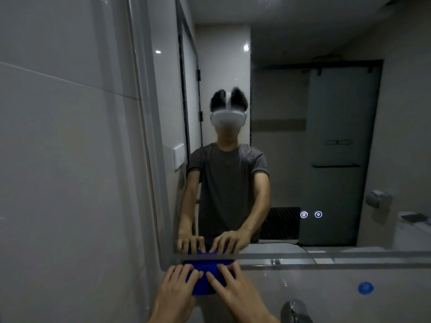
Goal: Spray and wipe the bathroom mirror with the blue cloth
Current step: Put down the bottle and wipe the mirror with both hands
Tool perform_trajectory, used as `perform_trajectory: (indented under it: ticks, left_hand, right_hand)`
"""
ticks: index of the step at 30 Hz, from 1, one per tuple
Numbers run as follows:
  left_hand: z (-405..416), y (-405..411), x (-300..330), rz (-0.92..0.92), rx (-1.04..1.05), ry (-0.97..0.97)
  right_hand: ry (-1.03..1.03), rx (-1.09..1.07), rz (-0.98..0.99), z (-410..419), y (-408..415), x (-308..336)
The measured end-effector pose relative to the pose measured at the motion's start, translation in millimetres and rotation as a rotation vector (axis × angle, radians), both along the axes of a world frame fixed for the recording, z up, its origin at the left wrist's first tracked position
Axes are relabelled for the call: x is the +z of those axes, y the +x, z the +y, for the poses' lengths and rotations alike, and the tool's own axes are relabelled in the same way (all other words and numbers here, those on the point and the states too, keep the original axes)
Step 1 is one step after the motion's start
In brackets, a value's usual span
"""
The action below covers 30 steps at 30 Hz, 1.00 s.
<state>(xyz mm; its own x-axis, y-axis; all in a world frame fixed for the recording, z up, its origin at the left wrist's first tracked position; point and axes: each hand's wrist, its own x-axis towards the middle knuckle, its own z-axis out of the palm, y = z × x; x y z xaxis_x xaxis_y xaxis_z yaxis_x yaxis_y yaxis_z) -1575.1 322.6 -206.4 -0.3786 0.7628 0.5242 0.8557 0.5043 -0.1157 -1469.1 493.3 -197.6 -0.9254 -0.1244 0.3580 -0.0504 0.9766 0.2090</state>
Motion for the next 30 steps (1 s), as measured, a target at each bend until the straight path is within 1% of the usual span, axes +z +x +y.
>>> perform_trajectory:
  ticks: [2, 5, 9, 12, 16, 21, 24, 27, 30]
  left_hand:
    - [-3, 2, 10, 0.014, -0.005, 0.028]
    - [-3, 4, 64, 0.097, 0.038, 0.16]
    - [1, -1, 192, 0.31, 0.082, 0.312]
    - [6, 1, 287, 0.42, 0.125, 0.416]
    - [9, 7, 388, 0.48, 0.163, 0.548]
    - [1, 7, 499, 0.612, 0.19, 0.583]
    - [-7, 11, 560, 0.664, 0.27, 0.588]
    - [-13, 11, 607, 0.684, 0.324, 0.608]
    - [-15, 1, 636, 0.663, 0.347, 0.584]
  right_hand:
    - [0.039, 0.021, 0.016, -4, 4, 14]
    - [0.091, 0.065, 0.17, -6, 5, 67]
    - [0.114, 0.054, 0.439, -4, 3, 190]
    - [0.152, 0.054, 0.538, -4, 2, 288]
    - [0.239, 0.044, 0.63, -7, -6, 391]
    - [0.269, 0.052, 0.778, -18, -11, 495]
    - [0.271, 0.047, 0.839, -29, -15, 555]
    - [0.262, 0.055, 0.874, -41, -22, 603]
    - [0.251, 0.044, 0.891, -47, -34, 633]
